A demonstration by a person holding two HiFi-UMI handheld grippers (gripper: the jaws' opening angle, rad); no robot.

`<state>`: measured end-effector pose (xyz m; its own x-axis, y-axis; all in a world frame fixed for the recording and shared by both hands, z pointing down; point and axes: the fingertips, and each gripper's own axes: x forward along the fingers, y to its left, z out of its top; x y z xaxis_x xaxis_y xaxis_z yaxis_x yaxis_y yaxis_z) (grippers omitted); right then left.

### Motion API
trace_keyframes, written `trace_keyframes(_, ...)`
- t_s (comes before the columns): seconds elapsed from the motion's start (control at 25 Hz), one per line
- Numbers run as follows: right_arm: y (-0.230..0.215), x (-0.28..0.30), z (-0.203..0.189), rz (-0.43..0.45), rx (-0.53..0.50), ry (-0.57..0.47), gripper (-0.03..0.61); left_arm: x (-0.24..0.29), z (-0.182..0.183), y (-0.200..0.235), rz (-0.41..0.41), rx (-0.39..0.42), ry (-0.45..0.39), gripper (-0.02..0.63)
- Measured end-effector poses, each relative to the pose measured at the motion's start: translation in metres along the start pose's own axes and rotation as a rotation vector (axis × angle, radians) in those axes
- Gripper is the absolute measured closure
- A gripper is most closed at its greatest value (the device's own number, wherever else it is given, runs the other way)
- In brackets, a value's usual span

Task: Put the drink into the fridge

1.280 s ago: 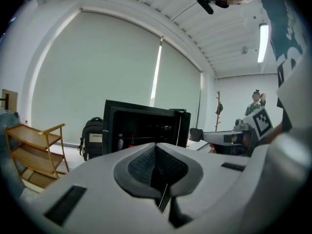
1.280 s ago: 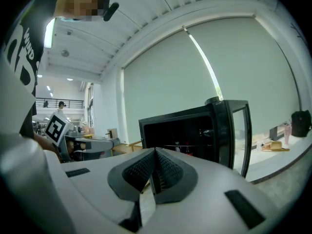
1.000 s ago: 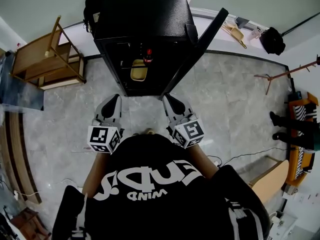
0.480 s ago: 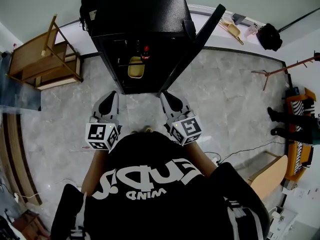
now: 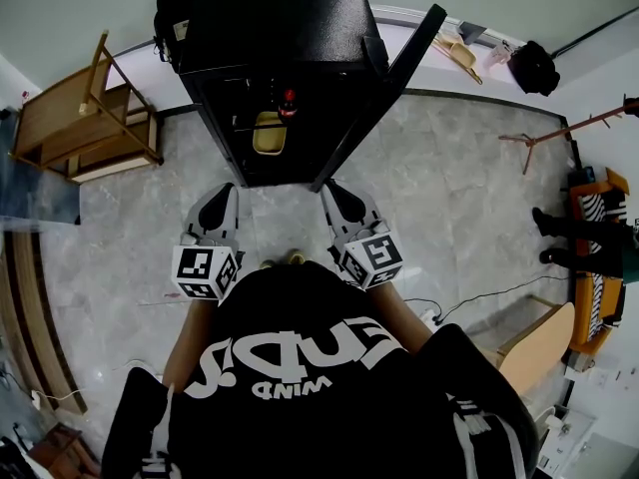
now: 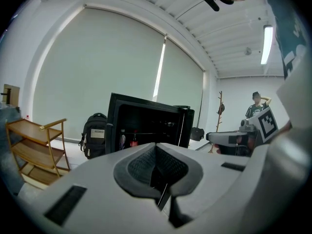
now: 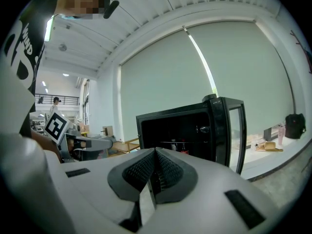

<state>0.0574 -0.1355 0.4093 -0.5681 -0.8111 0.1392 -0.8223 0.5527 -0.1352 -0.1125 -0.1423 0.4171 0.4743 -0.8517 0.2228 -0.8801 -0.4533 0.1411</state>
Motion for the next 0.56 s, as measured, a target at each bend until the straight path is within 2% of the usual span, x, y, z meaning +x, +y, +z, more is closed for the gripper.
trace_keyframes(0.28,0.0000,0.0010,-0.0044,-0.013,0.008,0.006,0.554,0.0007,-0.0069,-0.0005,-0.015,-0.013,0.035,0.606)
trace_keyframes(0.56,0.0061,0.0027,-0.0078,-0.010,0.017,0.012,0.554,0.0009,-0.0064,0.0054,-0.013,-0.009,0.013,0.606)
